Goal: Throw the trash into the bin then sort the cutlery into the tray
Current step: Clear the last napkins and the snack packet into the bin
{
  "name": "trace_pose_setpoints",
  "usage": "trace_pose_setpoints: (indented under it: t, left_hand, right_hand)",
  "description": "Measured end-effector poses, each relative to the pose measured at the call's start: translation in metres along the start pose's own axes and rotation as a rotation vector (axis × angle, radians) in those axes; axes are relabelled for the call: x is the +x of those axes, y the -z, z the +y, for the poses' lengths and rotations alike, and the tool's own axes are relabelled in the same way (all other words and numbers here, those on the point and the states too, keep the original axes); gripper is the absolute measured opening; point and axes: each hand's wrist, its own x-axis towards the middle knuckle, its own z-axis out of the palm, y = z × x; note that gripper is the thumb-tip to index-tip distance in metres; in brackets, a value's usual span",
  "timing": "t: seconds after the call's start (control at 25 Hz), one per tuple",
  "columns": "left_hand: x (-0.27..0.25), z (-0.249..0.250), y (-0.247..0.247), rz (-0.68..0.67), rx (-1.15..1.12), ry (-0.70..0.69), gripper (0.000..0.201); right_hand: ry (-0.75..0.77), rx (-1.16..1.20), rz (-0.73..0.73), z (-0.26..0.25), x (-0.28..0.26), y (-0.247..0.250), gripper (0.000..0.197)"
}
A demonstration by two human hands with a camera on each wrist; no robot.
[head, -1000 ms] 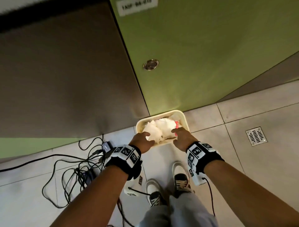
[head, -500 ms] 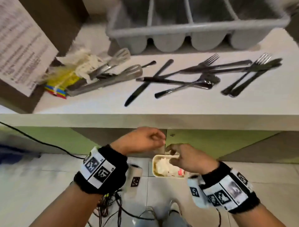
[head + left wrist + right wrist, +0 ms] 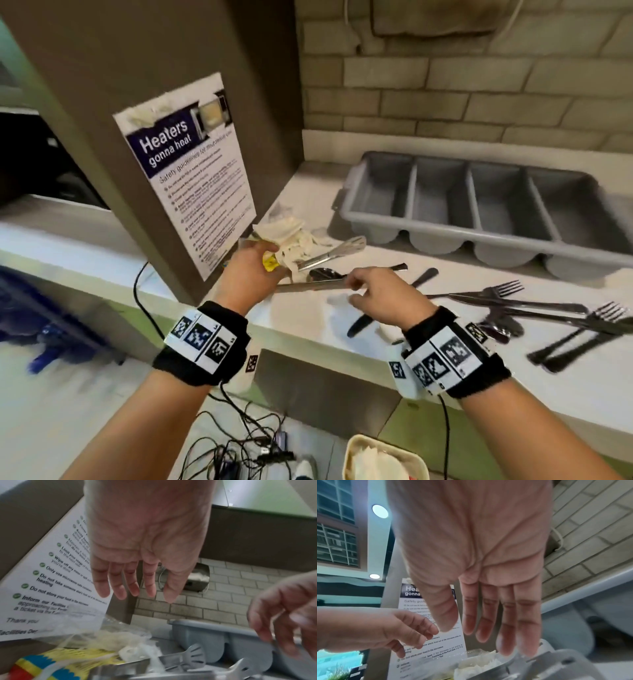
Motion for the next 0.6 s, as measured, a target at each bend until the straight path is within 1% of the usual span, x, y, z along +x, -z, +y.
trace_pose_setpoints:
  t: [0.08, 0.16, 0.24, 0.28, 0.4, 0.48, 0.52, 0.6]
  left_hand:
    - [0.023, -0.016, 0.0, -0.007, 0.106, -0.004, 0.052]
    - [0.04, -0.026, -0.005, -0.096, 0.26, -0.004, 0.059]
    - [0.058, -0.034, -0.01, -0.203, 0.338, -0.025, 0.066]
    - [0.066, -0.038, -0.012, -0.231, 0.351, -0.045, 0.067]
    - [0.09, -0.047, -0.01, -0.241, 0.249, -0.05, 0.067]
    - [0.1, -0.048, -0.008, -0.217, 0.24, -0.076, 0.067]
    - [0.106, -0.047, -0.007, -0.198, 0.277, -0.117, 0.068]
    - [0.118, -0.043, -0.008, -0.213, 0.392, -0.205, 0.076]
  right_hand:
    - [0.011, -0.04, 0.016, -0.016, 0.034, 0.002, 0.032]
    - [0.007, -0.08, 0.031, -0.031, 0.066, 0.002, 0.037]
    - [-0.041, -0.113, 0.014, -0.045, 0.1, 0.002, 0.051]
    - [-0.072, -0.141, -0.017, -0.05, 0.116, 0.0, 0.061]
    - [-0.158, -0.25, -0.09, -0.057, 0.159, -0.005, 0.093]
    - [-0.214, -0.324, -0.123, -0.057, 0.176, -0.01, 0.108]
    - [-0.242, -0.358, -0.134, -0.056, 0.183, -0.013, 0.111]
    - [-0.302, -0.407, -0.125, -0.052, 0.195, -0.021, 0.107]
